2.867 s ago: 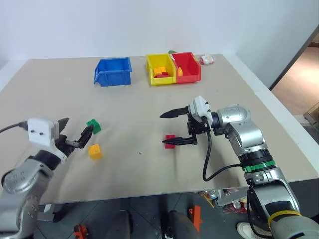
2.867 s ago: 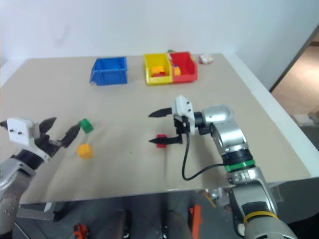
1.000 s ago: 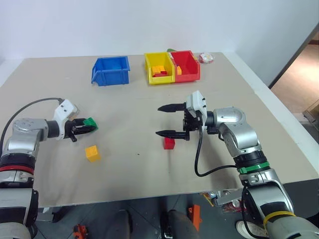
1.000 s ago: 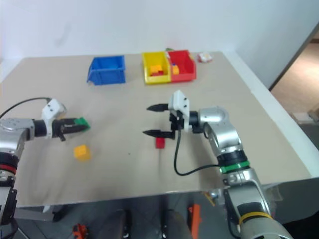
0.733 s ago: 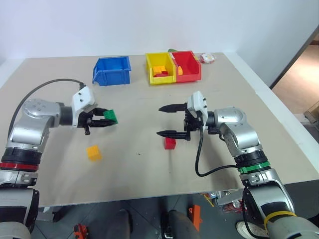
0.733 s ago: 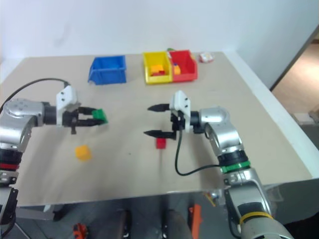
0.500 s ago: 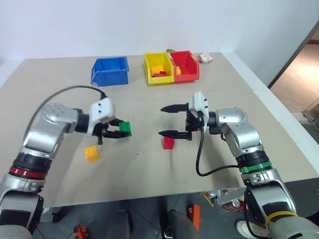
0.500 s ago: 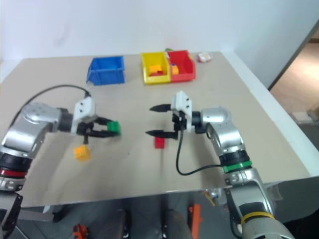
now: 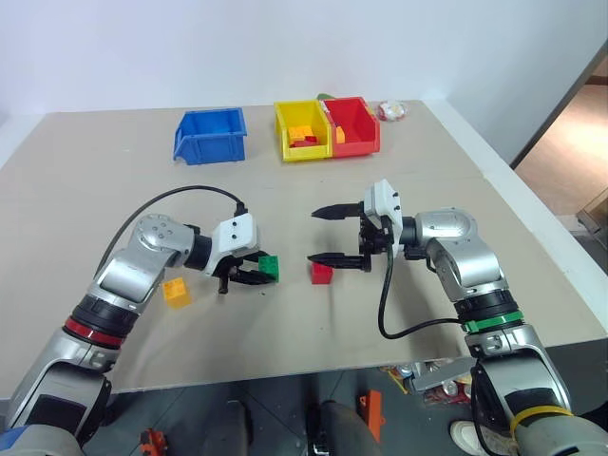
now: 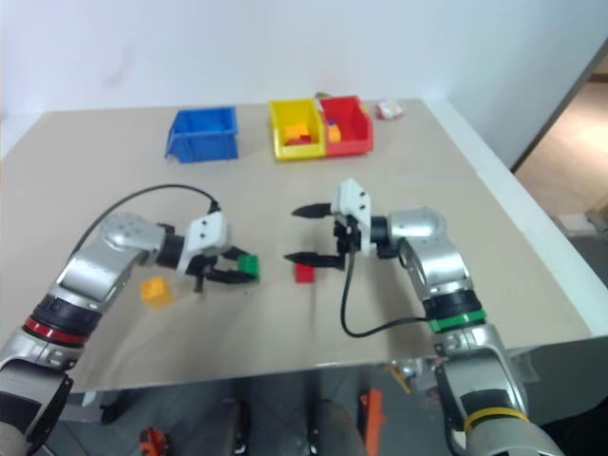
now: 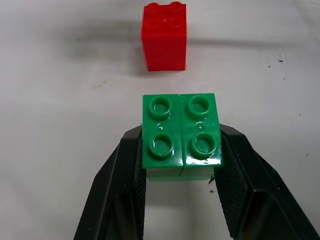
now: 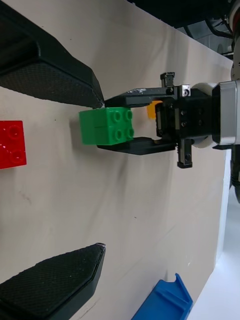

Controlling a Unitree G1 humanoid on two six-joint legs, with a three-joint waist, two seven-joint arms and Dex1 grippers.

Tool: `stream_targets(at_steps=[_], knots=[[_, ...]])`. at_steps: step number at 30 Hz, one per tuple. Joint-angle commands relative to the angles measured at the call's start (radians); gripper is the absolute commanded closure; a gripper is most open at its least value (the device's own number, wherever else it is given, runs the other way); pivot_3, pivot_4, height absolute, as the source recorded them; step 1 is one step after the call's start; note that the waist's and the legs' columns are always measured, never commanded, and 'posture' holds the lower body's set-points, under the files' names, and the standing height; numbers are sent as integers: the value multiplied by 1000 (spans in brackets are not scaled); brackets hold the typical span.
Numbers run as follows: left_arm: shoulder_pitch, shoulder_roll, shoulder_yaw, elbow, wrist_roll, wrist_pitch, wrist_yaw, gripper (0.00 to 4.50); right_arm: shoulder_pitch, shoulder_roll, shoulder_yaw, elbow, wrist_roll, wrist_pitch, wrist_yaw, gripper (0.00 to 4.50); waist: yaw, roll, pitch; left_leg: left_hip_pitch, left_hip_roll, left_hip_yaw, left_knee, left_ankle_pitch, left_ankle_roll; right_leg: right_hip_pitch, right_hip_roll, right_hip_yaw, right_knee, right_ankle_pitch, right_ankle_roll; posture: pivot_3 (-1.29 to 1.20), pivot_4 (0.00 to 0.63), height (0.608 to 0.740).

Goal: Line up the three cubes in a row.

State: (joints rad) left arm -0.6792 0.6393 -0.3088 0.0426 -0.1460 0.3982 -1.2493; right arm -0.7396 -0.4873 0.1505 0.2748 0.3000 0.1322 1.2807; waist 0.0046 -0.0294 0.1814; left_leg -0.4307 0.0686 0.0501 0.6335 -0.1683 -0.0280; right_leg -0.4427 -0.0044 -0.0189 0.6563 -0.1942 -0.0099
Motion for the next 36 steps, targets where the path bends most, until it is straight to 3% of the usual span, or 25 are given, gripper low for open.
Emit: stream_targets(at_steps=[1, 14, 36], knots=[[-30, -14, -7, -10, 16, 2, 14, 3184, 7, -15, -32, -45, 15, -10, -4, 0, 0, 0, 0, 0, 0, 0, 0, 0, 0, 0, 1, 2, 0, 0, 0, 0, 150, 740], [-10, -30, -40, -20, 30, 54, 26, 3184, 16, -25, -31, -44, 13, -12, -10, 0, 0, 0, 0, 0, -1, 1, 0, 0, 0, 0, 6, 10, 0, 0, 0, 0, 150, 740], [-10, -45, -28, 70, 62, -13, 75, 3184, 27, -39, -19, -55, 17, 8, 16, 0, 0, 0, 0, 0, -2, 1, 1, 1, 2, 1, 6, 14, 0, -1, -1, 0, 150, 740]])
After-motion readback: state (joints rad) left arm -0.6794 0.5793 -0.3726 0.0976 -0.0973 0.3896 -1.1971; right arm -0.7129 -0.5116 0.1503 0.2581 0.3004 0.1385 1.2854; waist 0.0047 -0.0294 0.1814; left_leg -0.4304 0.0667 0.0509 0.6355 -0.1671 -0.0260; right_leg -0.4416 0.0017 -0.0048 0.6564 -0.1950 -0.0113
